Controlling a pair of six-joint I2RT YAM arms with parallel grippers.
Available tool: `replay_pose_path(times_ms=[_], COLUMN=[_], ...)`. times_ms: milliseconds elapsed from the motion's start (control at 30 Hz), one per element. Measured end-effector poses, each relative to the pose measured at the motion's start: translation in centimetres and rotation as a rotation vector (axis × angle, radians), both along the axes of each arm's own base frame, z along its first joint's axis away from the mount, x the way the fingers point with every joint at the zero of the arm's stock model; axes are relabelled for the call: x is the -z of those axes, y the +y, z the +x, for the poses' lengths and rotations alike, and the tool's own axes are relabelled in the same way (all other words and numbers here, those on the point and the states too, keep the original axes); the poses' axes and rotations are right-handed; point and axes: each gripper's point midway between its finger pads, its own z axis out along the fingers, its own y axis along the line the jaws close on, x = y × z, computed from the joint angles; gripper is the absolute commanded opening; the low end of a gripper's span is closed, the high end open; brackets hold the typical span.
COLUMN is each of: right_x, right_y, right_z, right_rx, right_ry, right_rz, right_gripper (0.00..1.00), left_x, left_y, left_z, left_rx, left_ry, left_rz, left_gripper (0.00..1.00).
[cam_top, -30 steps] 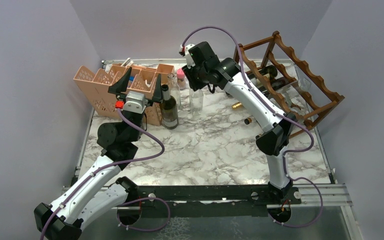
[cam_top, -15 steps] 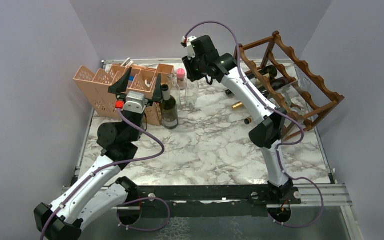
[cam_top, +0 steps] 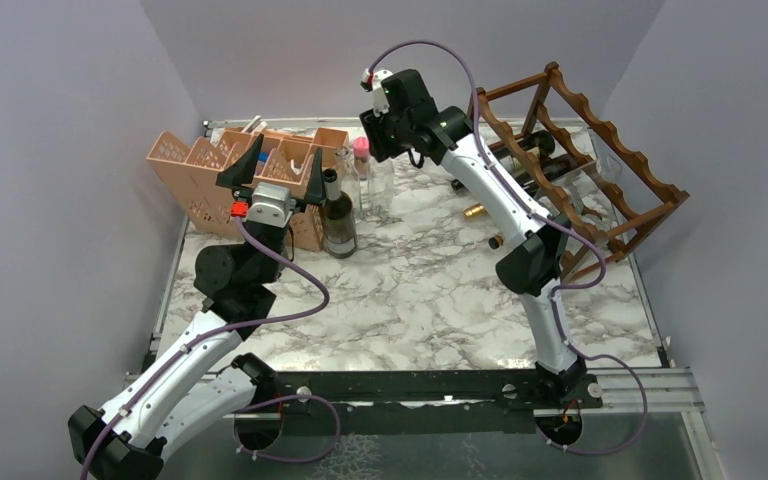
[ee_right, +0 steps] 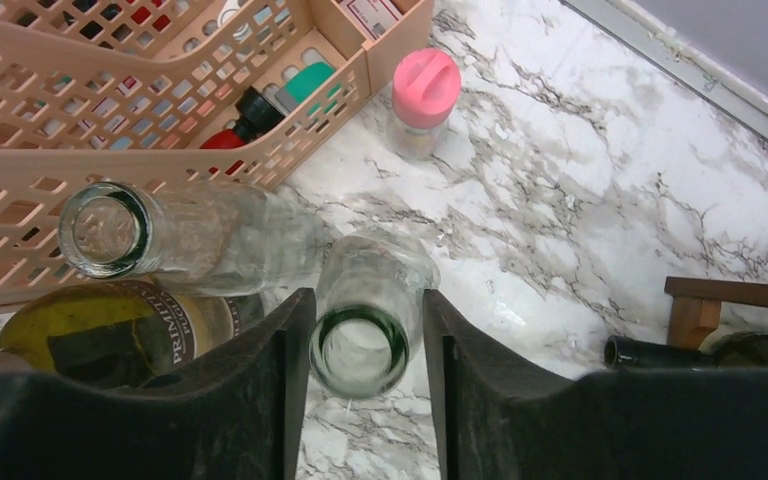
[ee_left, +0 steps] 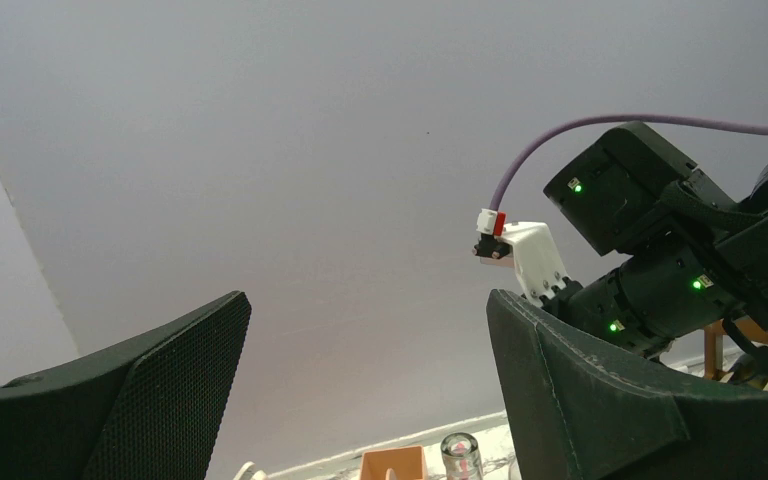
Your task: Take the wine bottle off the wine rack
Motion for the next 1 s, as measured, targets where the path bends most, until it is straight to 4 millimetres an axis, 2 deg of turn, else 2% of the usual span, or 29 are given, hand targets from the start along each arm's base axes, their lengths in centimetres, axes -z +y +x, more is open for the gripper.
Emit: replay_pose_path(times_ms=[133, 400, 533, 667, 733, 833, 900, 1000], right_x=[-1.0, -3.8, -6.2, -9.4, -10.2, -9.9, -8.5, -5.5], right_y=[0.3, -0.2, -3.0, -6.7, -8.5, -11.0, -12.7, -14.8], right_z=[0.1, 0.0, -1.6, -4.0, -5.4, -7.1, -7.9, -8.8], right_rx=[0.0, 0.004, 0.036, 0.09, 0.112, 0.152, 0.181, 0.233], right_ry=[-0.017, -0.073, -0.121, -0.191, -0.217, -0.238, -0.233, -0.198], right_rz=[0.025, 0.051, 0.01, -0.009, -0.012, -0.027, -0.059, -0.109], right_gripper=[0.65, 0.79, 0.83, 0.84, 0.88, 0.94, 0.99, 1.0], left_x=[0.0, 0.0, 0.0, 0.0, 0.0, 0.0, 0.0, 0.0], left_y=[0.0, 0.0, 0.0, 0.0, 0.0, 0.0, 0.0, 0.0], left_z=[0.0, 0.0, 0.0, 0.0, 0.0, 0.0, 0.0, 0.0], left_rx=[0.0, 0.0, 0.0, 0.0, 0.0, 0.0, 0.0, 0.001], left_ry=[0.0, 0.0, 0.0, 0.0, 0.0, 0.001, 0.001, 0.001], left_rz=[0.0, 0.0, 0.0, 0.0, 0.0, 0.0, 0.0, 0.0], left_gripper=[0.94, 0.94, 0.94, 0.94, 0.94, 0.94, 0.94, 0.94])
